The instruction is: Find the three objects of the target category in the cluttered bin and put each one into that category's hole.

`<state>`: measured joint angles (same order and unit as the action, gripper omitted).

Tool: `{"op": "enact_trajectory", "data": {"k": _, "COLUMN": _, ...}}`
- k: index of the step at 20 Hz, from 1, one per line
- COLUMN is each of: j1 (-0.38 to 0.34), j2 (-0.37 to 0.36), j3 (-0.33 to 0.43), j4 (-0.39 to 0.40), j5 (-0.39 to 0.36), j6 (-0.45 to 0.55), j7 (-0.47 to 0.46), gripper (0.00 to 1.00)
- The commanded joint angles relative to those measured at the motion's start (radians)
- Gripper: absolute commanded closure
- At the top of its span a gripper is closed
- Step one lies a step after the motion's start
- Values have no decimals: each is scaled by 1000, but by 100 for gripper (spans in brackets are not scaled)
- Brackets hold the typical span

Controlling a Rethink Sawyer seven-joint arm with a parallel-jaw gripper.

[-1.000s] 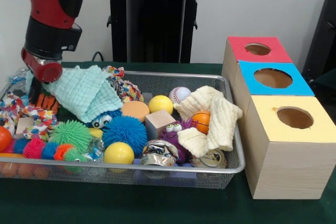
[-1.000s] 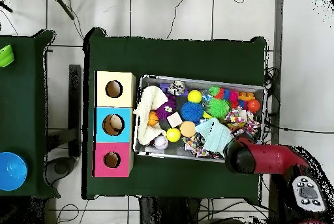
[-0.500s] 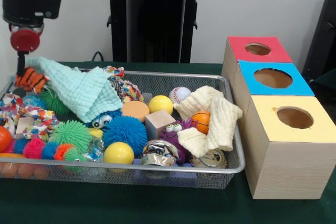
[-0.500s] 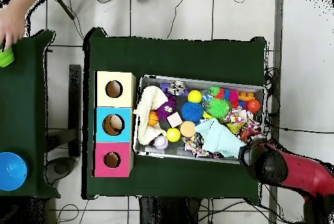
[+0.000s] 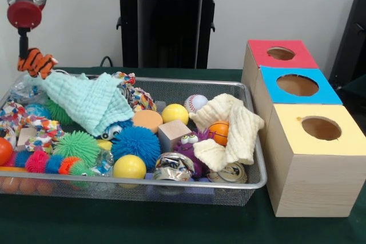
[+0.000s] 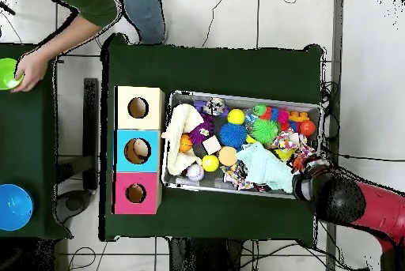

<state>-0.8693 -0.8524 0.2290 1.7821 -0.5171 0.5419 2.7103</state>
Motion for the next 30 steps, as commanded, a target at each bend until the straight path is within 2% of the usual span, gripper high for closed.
{"op": "enact_trajectory", "data": {"k": 1, "j1": -13, "j2": -49, "j3": 156, "j4": 95, "j5": 48, "j6": 57, "j7": -236, "gripper": 100}}
{"op": "enact_trajectory", "data": {"k": 10, "j1": -29, "j2": -58, "j3": 203, "j4": 121, "j5": 96, "j6": 87, "j7": -218, "gripper": 100}}
{"op": "enact_trajectory", "data": {"k": 14, "j1": -24, "j2": -46, "j3": 229, "j4": 158, "j5": 106, "j6": 47, "j7": -186, "gripper": 100}}
{"op": "enact_trajectory", "data": {"k": 17, "j1": -22, "j2": -50, "j3": 246, "j4": 201, "j5": 138, "j6": 54, "j7": -162, "gripper": 100}}
{"op": "enact_trajectory", "data": {"k": 23, "j1": 21, "j2": -74, "j3": 235, "j4": 260, "j5": 132, "j6": 45, "j7": -125, "gripper": 100}}
{"op": "enact_trajectory", "data": {"k": 30, "j1": 1, "j2": -93, "j3": 303, "j4": 335, "j5": 235, "j6": 91, "j7": -127, "gripper": 100}}
